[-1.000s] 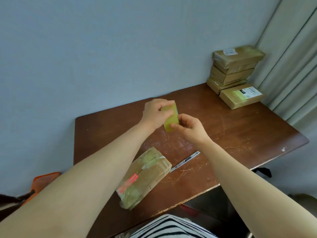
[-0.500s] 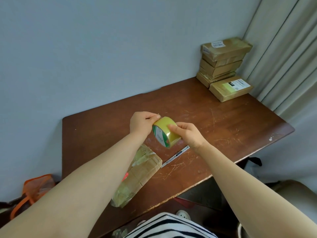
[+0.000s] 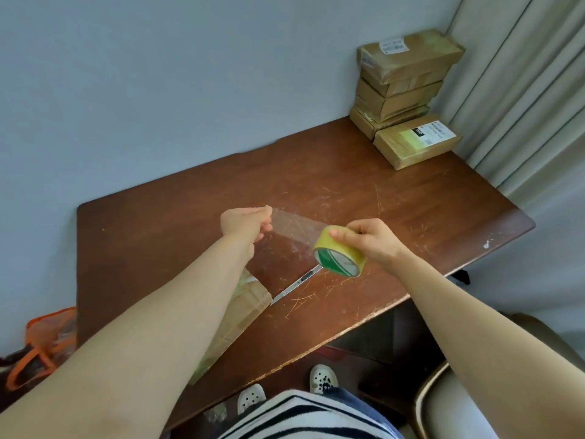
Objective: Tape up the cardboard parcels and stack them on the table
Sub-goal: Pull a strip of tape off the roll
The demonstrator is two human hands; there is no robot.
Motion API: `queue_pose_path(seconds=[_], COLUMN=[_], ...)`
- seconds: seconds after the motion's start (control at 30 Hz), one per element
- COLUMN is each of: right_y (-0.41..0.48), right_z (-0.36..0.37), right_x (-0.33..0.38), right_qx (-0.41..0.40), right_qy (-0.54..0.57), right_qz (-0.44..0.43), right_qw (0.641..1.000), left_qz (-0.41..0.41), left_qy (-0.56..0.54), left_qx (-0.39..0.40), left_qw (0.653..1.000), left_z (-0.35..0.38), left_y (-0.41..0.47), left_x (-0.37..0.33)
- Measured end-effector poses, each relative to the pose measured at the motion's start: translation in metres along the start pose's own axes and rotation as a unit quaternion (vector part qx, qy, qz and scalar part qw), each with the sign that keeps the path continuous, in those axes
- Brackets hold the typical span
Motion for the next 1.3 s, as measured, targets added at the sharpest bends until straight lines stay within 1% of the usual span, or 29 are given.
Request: queue_pose_path(seconds=[0.07, 0.1, 0.13, 0.17, 0.23, 0.27, 0.3, 0.4, 0.43, 0.47, 0.57, 0.7, 0.77, 0.8, 0.83, 0.87, 0.9, 0.97, 1.0, 1.03, 1.07, 1.1, 1.17, 1.2, 1.23, 1.3], right_y=[0.004, 0.009, 0.015, 0.023, 0.037, 0.043, 0.049, 0.062, 0.069, 0.076, 0.098, 0.116, 0.113, 0.107, 0.098, 0.087, 0.075, 0.060, 0.059, 0.061, 0.064, 0.066, 0.066, 0.065, 0.064, 0.065], right_z=[-0.005, -0.008, -0.012, -0.018, -0.028, -0.032, -0.036, -0.045, -0.047, -0.048, -0.037, -0.011, 0.002, 0.011, 0.022, 0.033, 0.044, 0.068, 0.077, 0.084, 0.089, 0.092, 0.092, 0.090, 0.087, 0.087], right_x=[-0.010, -0.013, -0.016, -0.016, -0.016, -0.018, -0.020, -0.026, -0.027, -0.026, -0.019, -0.008, 0.002, 0.005, 0.006, 0.005, 0.003, -0.006, -0.010, -0.012, -0.014, -0.016, -0.020, -0.022, -0.024, -0.027], right_qx=[0.032, 0.037, 0.028, 0.016, 0.000, 0.003, 0.017, 0.045, 0.037, 0.023, 0.002, -0.013, -0.043, -0.056, -0.053, -0.029, 0.005, 0.064, 0.069, 0.070, 0.078, 0.086, 0.102, 0.108, 0.100, 0.082], right_qy=[0.045, 0.039, 0.006, -0.051, -0.185, -0.214, -0.216, -0.136, -0.148, -0.194, -0.378, -0.507, -0.576, -0.594, -0.592, -0.577, -0.561, -0.535, -0.539, -0.553, -0.581, -0.621, -0.708, -0.740, -0.757, -0.767], right_qz=[0.005, 0.006, 0.006, 0.007, 0.023, 0.031, 0.034, 0.059, 0.065, 0.065, 0.074, 0.048, -0.030, -0.088, -0.146, -0.176, -0.178, -0.125, -0.094, -0.064, -0.042, -0.031, -0.028, -0.026, -0.025, -0.022], right_qw=[0.998, 0.999, 1.000, 0.999, 0.983, 0.976, 0.976, 0.988, 0.986, 0.979, 0.923, 0.861, 0.816, 0.798, 0.791, 0.797, 0.808, 0.833, 0.835, 0.828, 0.809, 0.779, 0.698, 0.664, 0.645, 0.637], left_qz=[-0.006, -0.010, -0.017, -0.026, -0.037, -0.039, -0.039, -0.047, -0.056, -0.067, -0.105, -0.141, -0.165, -0.175, -0.178, -0.176, -0.179, -0.191, -0.202, -0.211, -0.219, -0.225, -0.225, -0.220, -0.216, -0.216], left_qy=[-0.010, -0.010, -0.011, -0.015, -0.016, -0.014, -0.016, -0.013, -0.008, -0.006, -0.010, -0.019, -0.027, -0.029, -0.027, -0.020, -0.014, -0.009, 0.000, 0.009, 0.013, 0.012, -0.003, -0.017, -0.034, -0.057], left_qx=[-0.008, -0.012, -0.014, -0.018, -0.033, -0.037, -0.043, -0.063, -0.058, -0.049, -0.039, -0.057, -0.067, -0.068, -0.062, -0.058, -0.054, -0.033, -0.016, 0.000, 0.009, 0.008, -0.005, -0.007, -0.009, -0.026], left_qw=[1.000, 1.000, 1.000, 0.999, 0.999, 0.998, 0.998, 0.997, 0.997, 0.997, 0.994, 0.988, 0.984, 0.982, 0.982, 0.982, 0.982, 0.981, 0.979, 0.977, 0.976, 0.974, 0.974, 0.975, 0.976, 0.974], left_z=[0.002, 0.004, 0.006, 0.008, 0.011, 0.012, 0.013, 0.012, 0.014, 0.016, 0.025, 0.030, 0.030, 0.030, 0.031, 0.030, 0.031, 0.030, 0.031, 0.032, 0.033, 0.034, 0.033, 0.033, 0.032, 0.030], left_y=[0.005, 0.007, 0.009, 0.010, 0.014, 0.017, 0.019, 0.027, 0.029, 0.030, 0.031, 0.037, 0.042, 0.043, 0.045, 0.046, 0.048, 0.049, 0.050, 0.051, 0.052, 0.052, 0.050, 0.049, 0.049, 0.049], left_x=[0.000, 0.001, 0.003, 0.005, 0.009, 0.011, 0.012, 0.016, 0.019, 0.022, 0.033, 0.042, 0.044, 0.046, 0.047, 0.048, 0.049, 0.051, 0.051, 0.052, 0.052, 0.051, 0.049, 0.048, 0.047, 0.048])
Point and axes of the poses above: each hand's wrist, its own y-axis towards the middle knuckle, its own z-axis out of the palm, x = y × z, the point moved 3 cm from there along y, towards the middle knuckle, and after that the axes turned 3 degrees about x, right-handed, at the moved point
